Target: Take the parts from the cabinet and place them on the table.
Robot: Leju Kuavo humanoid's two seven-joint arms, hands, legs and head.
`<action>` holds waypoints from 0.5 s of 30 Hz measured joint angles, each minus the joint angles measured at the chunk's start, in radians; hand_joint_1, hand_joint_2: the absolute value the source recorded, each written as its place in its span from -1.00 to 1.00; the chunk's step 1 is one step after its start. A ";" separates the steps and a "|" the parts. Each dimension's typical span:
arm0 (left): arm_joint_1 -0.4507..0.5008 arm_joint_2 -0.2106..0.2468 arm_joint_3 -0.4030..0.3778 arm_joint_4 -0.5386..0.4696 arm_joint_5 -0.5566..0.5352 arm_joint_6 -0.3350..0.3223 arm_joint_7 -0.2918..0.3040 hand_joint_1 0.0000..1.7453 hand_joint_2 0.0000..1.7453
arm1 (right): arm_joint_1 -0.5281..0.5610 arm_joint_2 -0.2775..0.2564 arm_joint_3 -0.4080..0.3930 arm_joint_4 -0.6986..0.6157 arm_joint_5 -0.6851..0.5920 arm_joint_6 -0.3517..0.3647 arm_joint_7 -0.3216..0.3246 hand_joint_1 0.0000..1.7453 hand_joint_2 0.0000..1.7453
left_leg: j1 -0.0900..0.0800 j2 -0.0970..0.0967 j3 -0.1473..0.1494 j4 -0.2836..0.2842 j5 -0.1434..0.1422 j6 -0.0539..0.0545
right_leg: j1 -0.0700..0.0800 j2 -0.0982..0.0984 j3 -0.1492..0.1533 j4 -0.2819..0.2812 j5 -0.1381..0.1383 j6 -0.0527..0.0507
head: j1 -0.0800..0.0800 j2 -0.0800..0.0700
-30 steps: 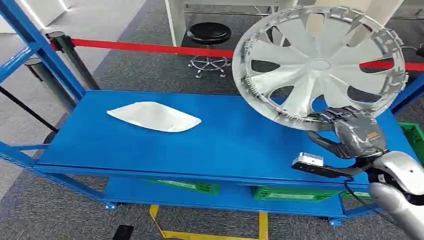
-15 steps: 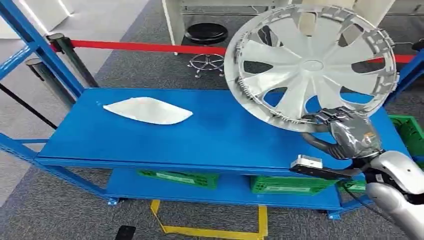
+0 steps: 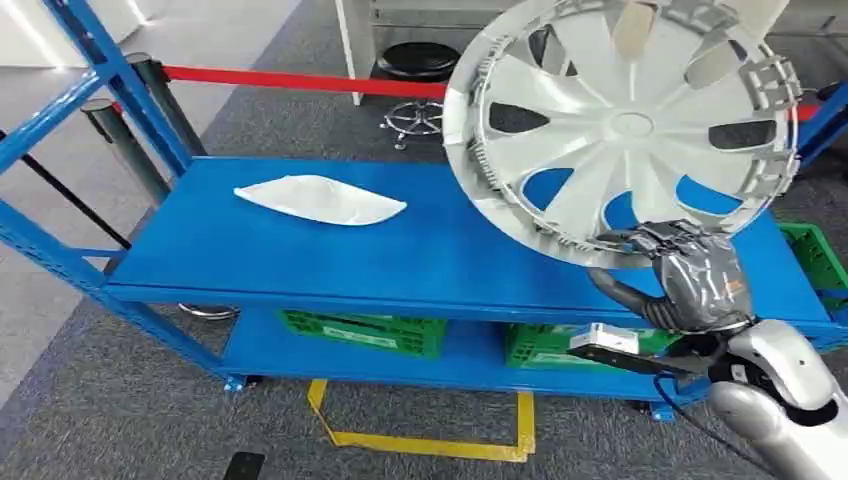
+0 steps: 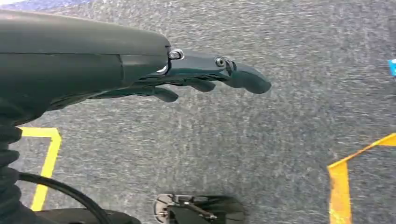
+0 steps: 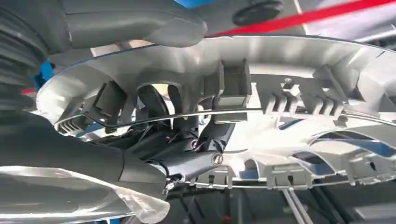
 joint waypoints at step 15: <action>0.012 0.002 0.000 0.001 0.017 0.000 -0.020 -1.00 1.00 | 0.041 0.119 -0.061 -0.080 -0.152 -0.112 -0.086 1.00 1.00 | 0.002 -0.003 -0.158 0.081 0.038 -0.055 | 0.001 -0.004 0.150 -0.061 -0.041 -0.043 | -0.003 0.000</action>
